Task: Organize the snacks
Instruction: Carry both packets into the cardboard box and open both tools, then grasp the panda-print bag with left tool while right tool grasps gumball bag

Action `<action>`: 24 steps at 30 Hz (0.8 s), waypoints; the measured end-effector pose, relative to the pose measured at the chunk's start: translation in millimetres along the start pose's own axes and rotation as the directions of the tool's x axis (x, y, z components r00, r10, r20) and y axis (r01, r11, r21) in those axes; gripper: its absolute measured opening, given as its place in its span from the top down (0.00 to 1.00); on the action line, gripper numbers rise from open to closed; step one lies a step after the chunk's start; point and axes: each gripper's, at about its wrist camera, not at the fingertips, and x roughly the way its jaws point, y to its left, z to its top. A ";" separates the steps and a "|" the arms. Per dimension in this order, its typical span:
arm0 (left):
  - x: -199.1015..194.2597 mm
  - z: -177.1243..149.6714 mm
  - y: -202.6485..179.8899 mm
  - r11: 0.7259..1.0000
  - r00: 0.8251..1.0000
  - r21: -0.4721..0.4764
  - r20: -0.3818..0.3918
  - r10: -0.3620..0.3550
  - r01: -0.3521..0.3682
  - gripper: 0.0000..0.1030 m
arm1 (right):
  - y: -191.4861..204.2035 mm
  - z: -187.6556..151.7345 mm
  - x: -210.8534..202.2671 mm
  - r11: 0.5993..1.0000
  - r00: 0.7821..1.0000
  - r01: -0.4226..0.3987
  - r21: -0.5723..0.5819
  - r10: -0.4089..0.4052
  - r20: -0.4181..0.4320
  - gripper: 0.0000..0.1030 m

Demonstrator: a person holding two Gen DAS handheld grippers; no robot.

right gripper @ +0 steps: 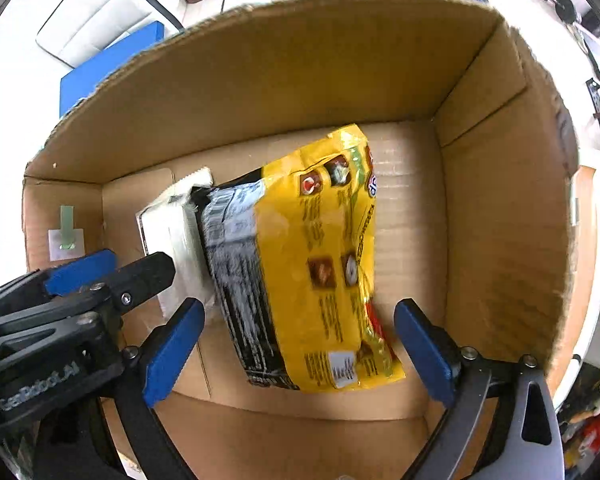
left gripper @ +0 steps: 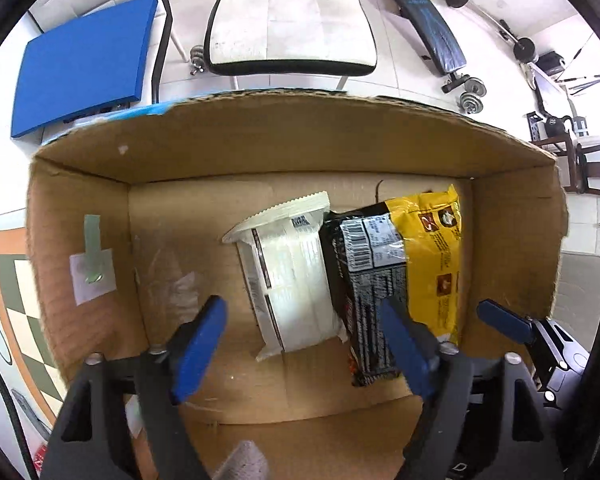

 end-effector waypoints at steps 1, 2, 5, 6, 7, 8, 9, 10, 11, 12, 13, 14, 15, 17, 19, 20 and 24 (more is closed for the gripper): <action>-5.8 -4.5 1.0 1.000 1.000 0.002 0.011 0.006 -0.006 0.18 | 0.4 -2.0 -5.2 1.000 1.000 0.000 -0.002 0.000 0.005 0.05; -8.3 -6.8 -0.2 1.000 1.000 0.006 0.022 0.009 -0.009 0.16 | 1.1 -4.2 -8.8 1.000 1.000 -0.001 -0.006 0.001 0.006 0.05; -22.3 -19.5 -0.8 1.000 0.998 0.009 0.068 0.015 -0.016 0.16 | 3.9 -14.7 -23.8 1.000 1.000 0.012 -0.022 -0.012 0.018 0.04; -23.5 -21.0 -1.5 1.000 0.997 0.010 0.081 0.009 -0.010 0.16 | 4.3 -19.6 -29.3 1.000 1.000 0.012 -0.025 -0.011 0.025 0.04; -27.5 -23.6 -4.0 1.000 0.995 0.015 0.101 0.011 -0.013 0.16 | 5.1 -25.4 -35.3 1.000 0.999 0.009 -0.028 -0.008 0.034 0.04; -34.0 -30.5 -4.6 1.000 0.992 0.024 0.127 0.017 -0.020 0.16 | 5.5 -29.9 -41.0 0.999 0.999 0.008 -0.032 -0.006 0.044 0.04; -40.6 -38.1 -4.9 0.999 0.988 0.028 0.155 0.021 -0.025 0.16 | 6.2 -35.5 -46.4 0.999 0.999 0.002 -0.037 0.000 0.054 0.04; -44.1 -43.5 -4.9 0.999 0.985 0.025 0.172 0.029 -0.034 0.16 | 6.1 -41.2 -52.5 0.999 0.998 -0.008 -0.036 0.011 0.068 0.04; -49.9 -51.8 -4.5 0.999 0.980 0.023 0.197 0.039 -0.044 0.16 | 6.2 -47.5 -59.0 0.999 0.996 -0.010 -0.036 0.013 0.086 0.04; -55.2 -60.3 -3.6 0.999 0.975 0.018 0.218 0.043 -0.048 0.16 | 7.8 -54.9 -64.0 0.999 0.994 0.006 -0.045 -0.001 0.108 0.04; -59.5 -67.6 -2.7 0.998 0.970 0.011 0.238 0.054 -0.058 0.16 | 9.3 -61.1 -71.6 0.998 0.991 0.023 -0.052 -0.016 0.134 0.04; -64.0 -74.8 -2.4 0.997 0.964 0.008 0.256 0.068 -0.073 0.16 | 10.1 -70.8 -77.7 0.998 0.987 0.035 -0.059 -0.025 0.162 0.04; -69.5 -81.7 -1.9 0.996 0.959 0.002 0.273 0.081 -0.084 0.16 | 11.4 -78.4 -85.3 0.997 0.981 0.049 -0.067 -0.036 0.189 0.04; -76.8 -94.0 -3.4 0.994 0.945 -0.015 0.308 0.107 -0.108 0.16 | 10.5 -91.3 -92.3 0.995 0.972 0.072 -0.070 -0.054 0.231 0.04; -86.8 -107.8 -4.8 0.993 0.933 -0.024 0.340 0.117 -0.116 0.16 | 11.3 -105.6 -103.8 0.995 0.965 0.070 -0.070 -0.050 0.259 0.04; -93.0 -118.4 -6.6 0.992 0.924 -0.033 0.361 0.128 -0.125 0.16 | 11.2 -113.0 -109.3 0.996 0.962 0.062 -0.070 -0.041 0.270 0.04; -112.9 -149.9 -8.1 0.989 0.901 -0.053 0.410 0.145 -0.135 0.16 | 14.8 -137.4 -112.9 0.996 0.953 0.028 -0.081 -0.003 0.301 0.04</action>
